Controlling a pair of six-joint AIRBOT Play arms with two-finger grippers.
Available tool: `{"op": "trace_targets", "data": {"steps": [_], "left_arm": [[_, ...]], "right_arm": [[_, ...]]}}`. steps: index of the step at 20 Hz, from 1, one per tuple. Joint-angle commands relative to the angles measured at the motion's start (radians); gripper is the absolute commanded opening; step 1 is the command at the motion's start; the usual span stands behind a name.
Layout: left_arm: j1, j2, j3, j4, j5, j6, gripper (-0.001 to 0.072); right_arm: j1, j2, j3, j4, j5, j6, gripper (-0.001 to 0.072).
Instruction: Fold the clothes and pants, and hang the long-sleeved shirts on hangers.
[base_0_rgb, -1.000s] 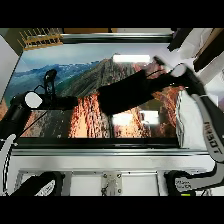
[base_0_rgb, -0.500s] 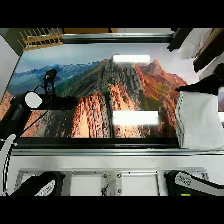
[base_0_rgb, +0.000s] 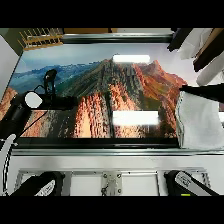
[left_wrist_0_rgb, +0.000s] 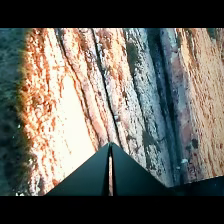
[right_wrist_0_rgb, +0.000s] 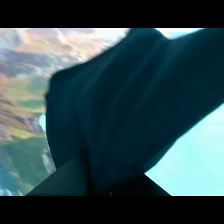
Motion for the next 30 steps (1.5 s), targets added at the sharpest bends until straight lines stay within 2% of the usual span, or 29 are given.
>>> {"op": "trace_targets", "data": {"steps": [1, 4, 8, 12, 18, 19, 20, 21, 22, 25, 27, 30], "left_arm": [[-0.001, 0.0, 0.0, 0.0, 0.0, 0.001, 0.0006], [-0.001, 0.0, 0.0, 0.001, 0.0, 0.001, 0.0005], [-0.001, 0.0, 0.0, 0.001, 0.0, 0.001, 0.0005], [-0.001, 0.0, 0.0, 0.0, 0.0, 0.001, 0.0006], [-0.001, 0.0, 0.0, 0.001, 0.001, 0.001, 0.0005], [-0.001, 0.0, 0.0, 0.001, 0.0, 0.001, 0.0005], [-0.001, 0.0, 0.0, 0.001, 0.0, 0.001, 0.0006], [-0.001, 0.0, 0.0, 0.001, 0.0, 0.001, 0.0006], [-0.001, 0.0, 0.0, 0.001, 0.0, 0.001, 0.0005], [-0.001, 0.0, 0.0, 0.0, 0.0, 0.001, 0.0005], [-0.002, 0.0, 0.0, 0.0, 0.0, 0.001, 0.0005], [-0.002, 0.0, 0.0, 0.001, 0.0, 0.001, 0.0006]], "right_arm": [[-0.005, 0.022, -0.065, -0.171, 0.133, 0.034, 0.0011], [-0.005, 0.026, -0.184, -0.294, 0.158, 0.056, 0.0012], [-0.005, 0.029, -0.344, -0.365, 0.131, 0.056, 0.0011], [-0.005, 0.029, -0.437, -0.403, 0.08, 0.069, 0.0012], [-0.005, 0.029, -0.452, -0.407, 0.037, 0.077, 0.0024], [-0.005, 0.029, -0.452, -0.407, 0.035, 0.077, 0.005], [-0.005, 0.03, -0.451, -0.407, 0.026, 0.077, 0.0253], [-0.005, 0.036, -0.451, -0.404, 0.014, 0.077, 0.0522], [-0.002, 0.05, -0.449, -0.402, -0.003, 0.078, 0.062], [0.022, 0.149, -0.449, -0.325, -0.108, 0.077, 0.0613], [0.064, 0.227, -0.449, -0.176, -0.163, 0.038, 0.0614], [0.182, 0.295, -0.449, 0.08, -0.168, -0.069, 0.0613]]}}
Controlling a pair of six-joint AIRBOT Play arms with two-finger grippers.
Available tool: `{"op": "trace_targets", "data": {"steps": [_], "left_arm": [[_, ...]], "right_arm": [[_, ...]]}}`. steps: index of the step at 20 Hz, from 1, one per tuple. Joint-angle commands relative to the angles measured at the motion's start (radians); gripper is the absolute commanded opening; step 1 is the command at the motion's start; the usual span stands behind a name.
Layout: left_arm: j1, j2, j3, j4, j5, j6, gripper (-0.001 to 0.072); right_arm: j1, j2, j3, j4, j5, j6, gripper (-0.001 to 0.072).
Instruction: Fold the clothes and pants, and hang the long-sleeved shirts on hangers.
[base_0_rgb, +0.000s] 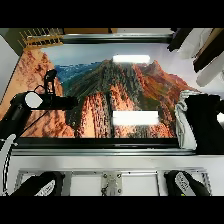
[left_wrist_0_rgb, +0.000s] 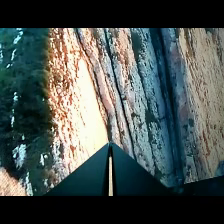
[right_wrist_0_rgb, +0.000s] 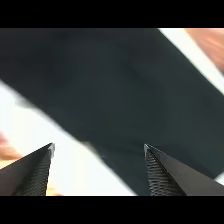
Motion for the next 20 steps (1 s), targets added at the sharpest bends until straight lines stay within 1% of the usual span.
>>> {"op": "trace_targets", "data": {"steps": [1, 2, 5, 6, 7, 8, 9, 20], "left_arm": [[0.0, 0.0, 0.0, 0.002, 0.0, 0.0, 0.0006], [0.0, 0.0, 0.0, 0.001, -0.003, 0.0, 0.0006], [0.0, 0.0, 0.0, 0.0, 0.0, 0.0, 0.0005], [0.0, 0.0, 0.0, 0.0, 0.0, 0.0, 0.0005], [0.0, 0.0, 0.0, 0.0, 0.0, 0.0, 0.0005], [0.0, 0.0, 0.0, 0.0, 0.0, 0.0, 0.0005], [0.0, 0.0, 0.0, 0.0, 0.0, 0.0, 0.0005], [0.0, 0.0, 0.0, 0.0, 0.0, 0.0, 0.0006]], "right_arm": [[0.138, 0.075, -0.001, 0.298, -0.043, -0.096, 0.0614], [0.19, 0.076, -0.001, 0.333, -0.04, -0.098, 0.0613], [0.345, 0.066, -0.001, 0.337, -0.037, -0.098, 0.061], [0.379, 0.063, -0.001, 0.337, -0.037, -0.1, 0.0535], [0.409, 0.06, -0.001, 0.338, -0.036, -0.1, 0.0306], [0.431, 0.057, -0.001, 0.338, -0.037, -0.1, 0.005], [0.444, 0.056, -0.001, 0.338, -0.036, -0.1, 0.0018], [0.453, 0.053, -0.001, 0.338, -0.037, -0.1, 0.0019]]}}
